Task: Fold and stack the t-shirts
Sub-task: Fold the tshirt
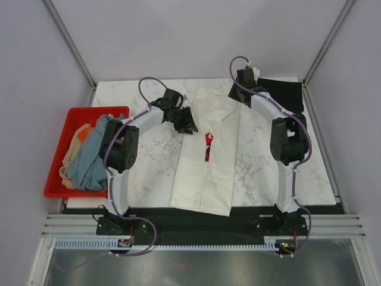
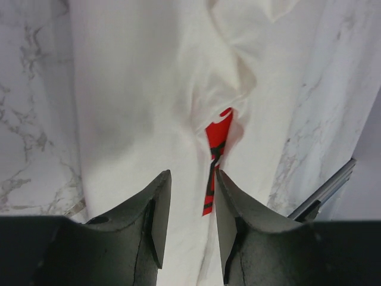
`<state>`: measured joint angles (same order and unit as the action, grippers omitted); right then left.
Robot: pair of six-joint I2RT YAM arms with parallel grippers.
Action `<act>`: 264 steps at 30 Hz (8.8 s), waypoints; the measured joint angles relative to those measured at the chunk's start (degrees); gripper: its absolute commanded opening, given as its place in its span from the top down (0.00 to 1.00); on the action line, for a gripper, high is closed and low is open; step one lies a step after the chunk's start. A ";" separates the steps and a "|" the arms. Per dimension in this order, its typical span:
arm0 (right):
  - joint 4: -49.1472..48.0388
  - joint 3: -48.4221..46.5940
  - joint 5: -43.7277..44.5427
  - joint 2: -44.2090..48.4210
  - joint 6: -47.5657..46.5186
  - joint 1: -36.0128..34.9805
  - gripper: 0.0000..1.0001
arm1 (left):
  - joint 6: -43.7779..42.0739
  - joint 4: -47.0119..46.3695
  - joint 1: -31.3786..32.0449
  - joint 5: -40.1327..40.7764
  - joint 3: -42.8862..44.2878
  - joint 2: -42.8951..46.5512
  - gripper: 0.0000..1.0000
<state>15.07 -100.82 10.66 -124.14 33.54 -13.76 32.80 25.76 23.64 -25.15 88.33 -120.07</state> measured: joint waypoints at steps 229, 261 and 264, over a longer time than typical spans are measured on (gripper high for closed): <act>36.54 76.11 -18.62 95.76 25.09 -17.53 0.39 | 0.57 2.60 7.85 -3.89 -59.25 55.01 0.45; 16.96 82.05 -19.39 78.03 32.22 -37.35 0.41 | 12.33 -2.73 9.44 2.51 -64.67 53.77 0.65; 15.06 82.05 -17.97 76.85 34.07 -40.35 0.43 | 12.52 -2.73 9.92 2.49 -64.85 54.18 0.64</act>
<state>30.13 -18.76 -7.31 -47.29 67.61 -54.11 45.32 23.03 33.56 -22.65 23.49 -65.89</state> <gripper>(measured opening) 0.576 0.353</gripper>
